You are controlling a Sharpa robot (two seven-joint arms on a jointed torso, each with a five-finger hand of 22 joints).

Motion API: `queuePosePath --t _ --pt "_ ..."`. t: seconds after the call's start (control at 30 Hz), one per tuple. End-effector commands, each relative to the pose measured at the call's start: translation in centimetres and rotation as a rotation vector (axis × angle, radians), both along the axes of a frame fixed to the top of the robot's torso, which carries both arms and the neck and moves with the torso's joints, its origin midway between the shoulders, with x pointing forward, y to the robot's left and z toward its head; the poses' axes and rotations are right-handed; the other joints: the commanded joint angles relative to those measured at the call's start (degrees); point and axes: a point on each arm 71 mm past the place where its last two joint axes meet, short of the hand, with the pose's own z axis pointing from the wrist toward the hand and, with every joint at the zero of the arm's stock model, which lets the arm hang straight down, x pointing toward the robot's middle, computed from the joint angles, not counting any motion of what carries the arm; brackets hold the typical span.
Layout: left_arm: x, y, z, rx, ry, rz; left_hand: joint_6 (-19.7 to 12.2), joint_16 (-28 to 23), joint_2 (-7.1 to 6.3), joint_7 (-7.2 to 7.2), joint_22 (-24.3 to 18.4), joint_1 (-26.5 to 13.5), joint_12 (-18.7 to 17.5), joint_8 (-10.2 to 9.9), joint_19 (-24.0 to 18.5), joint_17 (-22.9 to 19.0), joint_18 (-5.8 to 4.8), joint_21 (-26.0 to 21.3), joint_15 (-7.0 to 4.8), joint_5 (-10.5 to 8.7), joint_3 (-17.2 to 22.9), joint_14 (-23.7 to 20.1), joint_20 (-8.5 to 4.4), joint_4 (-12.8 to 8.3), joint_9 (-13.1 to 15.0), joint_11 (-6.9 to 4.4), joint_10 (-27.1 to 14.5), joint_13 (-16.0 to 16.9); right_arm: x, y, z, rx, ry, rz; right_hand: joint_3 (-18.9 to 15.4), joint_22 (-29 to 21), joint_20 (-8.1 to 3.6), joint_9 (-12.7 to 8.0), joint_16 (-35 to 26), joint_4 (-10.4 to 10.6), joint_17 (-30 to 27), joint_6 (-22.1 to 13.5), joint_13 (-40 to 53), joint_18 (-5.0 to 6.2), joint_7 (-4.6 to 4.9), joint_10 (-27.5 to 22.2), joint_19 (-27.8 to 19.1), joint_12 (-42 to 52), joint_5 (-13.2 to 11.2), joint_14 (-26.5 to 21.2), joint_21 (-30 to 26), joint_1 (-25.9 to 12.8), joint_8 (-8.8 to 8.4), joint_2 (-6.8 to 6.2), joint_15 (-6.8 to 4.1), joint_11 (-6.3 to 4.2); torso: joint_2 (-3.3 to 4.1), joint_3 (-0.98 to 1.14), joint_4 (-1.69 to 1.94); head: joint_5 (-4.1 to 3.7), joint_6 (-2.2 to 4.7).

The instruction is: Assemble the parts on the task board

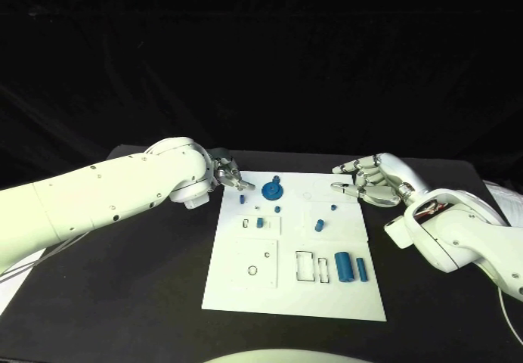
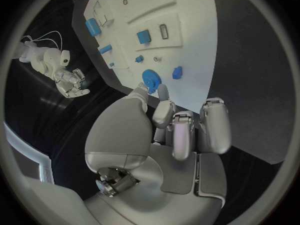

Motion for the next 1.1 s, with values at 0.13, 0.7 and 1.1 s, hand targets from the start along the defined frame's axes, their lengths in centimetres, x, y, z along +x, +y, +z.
queuePosePath --t 0.13,0.7,1.1 --pt "1.9 -0.2 -0.4 0.100 0.119 -0.063 -0.4 0.2 -0.61 0.23 1.3 -0.6 -0.2 -0.9 0.0 15.1 -0.07 -0.2 0.75 0.04 -0.2 6.1 0.43 0.2 -0.9 0.30 -0.4 -0.2 0.0 0.1 -0.1 -0.005 0.008 0.011 -0.3 0.0 -0.13 0.1 -0.3 0.0 5.9 0.4 -0.1 -0.20 -0.11 -0.1 -0.3 -0.3 -0.1 3.9 -0.3 -0.1 0.27 0.52 -0.13 -0.27 0.03 -0.08 0.05 0.18 0.34" --pt "4.2 -1.7 -1.8 0.199 0.126 -0.078 1.9 0.2 1.49 -0.58 3.1 -7.0 2.8 0.0 1.0 15.1 -0.42 0.9 0.33 -0.03 -6.8 6.1 0.24 0.2 -1.0 -0.32 1.7 2.5 0.1 0.3 -0.2 -0.004 0.009 0.014 -0.4 -0.1 -0.14 0.1 -0.3 0.1 5.9 0.4 -0.1 -0.20 -0.12 -0.1 -0.3 -0.3 0.2 3.9 -0.3 -0.1 0.26 0.68 -0.15 -0.28 0.52 -0.27 -0.26 0.80 0.66" --pt "4.2 -1.6 -1.9 0.203 0.131 -0.071 2.3 0.2 2.19 -0.88 3.6 -6.7 3.3 0.6 1.3 15.1 -0.54 1.3 0.12 -0.01 -7.9 6.1 0.05 0.1 -0.5 -0.58 2.1 3.0 0.1 0.4 -0.3 -0.005 0.012 0.014 -0.4 -0.1 -0.15 0.1 -0.3 0.2 5.9 0.4 -0.1 -0.20 -0.12 -0.1 -0.3 -0.3 0.3 3.9 -0.3 -0.1 0.26 0.74 -0.15 -0.29 0.46 -0.29 -0.24 0.86 0.38"
